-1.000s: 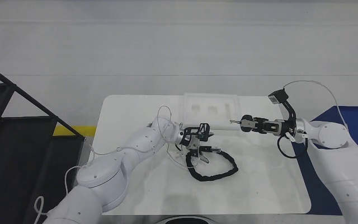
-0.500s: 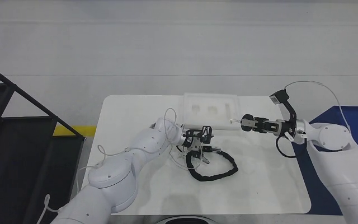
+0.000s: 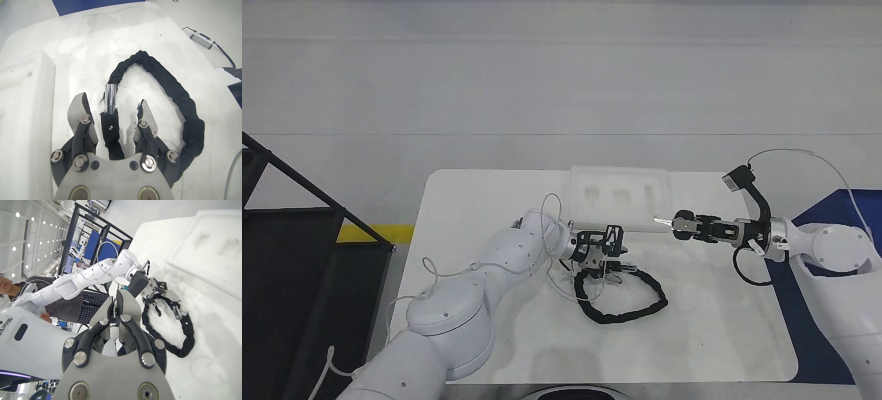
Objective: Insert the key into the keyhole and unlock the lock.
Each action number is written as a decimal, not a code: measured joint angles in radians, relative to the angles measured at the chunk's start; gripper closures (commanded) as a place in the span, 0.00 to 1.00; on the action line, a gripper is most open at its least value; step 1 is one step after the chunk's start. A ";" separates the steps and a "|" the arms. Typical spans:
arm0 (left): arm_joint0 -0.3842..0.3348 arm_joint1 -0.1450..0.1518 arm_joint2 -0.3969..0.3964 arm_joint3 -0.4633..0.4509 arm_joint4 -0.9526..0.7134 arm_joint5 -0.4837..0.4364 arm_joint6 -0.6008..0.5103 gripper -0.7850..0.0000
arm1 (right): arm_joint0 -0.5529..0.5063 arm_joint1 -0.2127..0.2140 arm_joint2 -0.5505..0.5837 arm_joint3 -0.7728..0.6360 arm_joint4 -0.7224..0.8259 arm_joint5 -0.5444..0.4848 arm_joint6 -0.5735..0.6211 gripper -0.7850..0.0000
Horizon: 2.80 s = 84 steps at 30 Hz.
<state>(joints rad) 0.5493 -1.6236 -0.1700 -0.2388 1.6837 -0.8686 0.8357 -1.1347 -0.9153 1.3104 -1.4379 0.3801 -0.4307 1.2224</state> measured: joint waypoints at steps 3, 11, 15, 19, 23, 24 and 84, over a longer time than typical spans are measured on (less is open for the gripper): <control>-0.001 -0.008 0.000 0.002 0.010 0.005 -0.011 0.34 | -0.004 0.001 0.000 0.001 -0.002 0.002 0.002 1.00; -0.003 -0.029 -0.001 0.015 0.019 0.019 -0.040 0.39 | -0.016 0.003 0.002 0.000 -0.003 0.000 0.003 1.00; -0.003 -0.039 -0.005 0.028 0.012 0.016 -0.063 0.40 | -0.024 0.005 0.006 -0.002 -0.002 -0.001 0.002 1.00; -0.003 -0.044 -0.006 0.033 0.008 0.015 -0.072 0.42 | -0.029 0.006 0.008 -0.005 -0.002 -0.002 0.001 1.00; -0.003 -0.044 -0.006 0.033 0.008 0.015 -0.072 0.49 | -0.029 0.006 0.008 -0.005 -0.002 -0.002 0.001 1.00; -0.003 -0.044 -0.006 0.033 0.008 0.015 -0.072 0.50 | -0.029 0.006 0.008 -0.005 -0.002 -0.002 0.001 1.00; 0.030 -0.010 -0.057 -0.050 -0.063 0.105 -0.192 0.00 | -0.047 0.004 0.002 -0.015 0.001 -0.007 -0.016 1.00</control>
<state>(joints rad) 0.5791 -1.6340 -0.2272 -0.2890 1.6202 -0.7635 0.6438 -1.1820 -0.9108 1.3122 -1.4534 0.3815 -0.4376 1.2067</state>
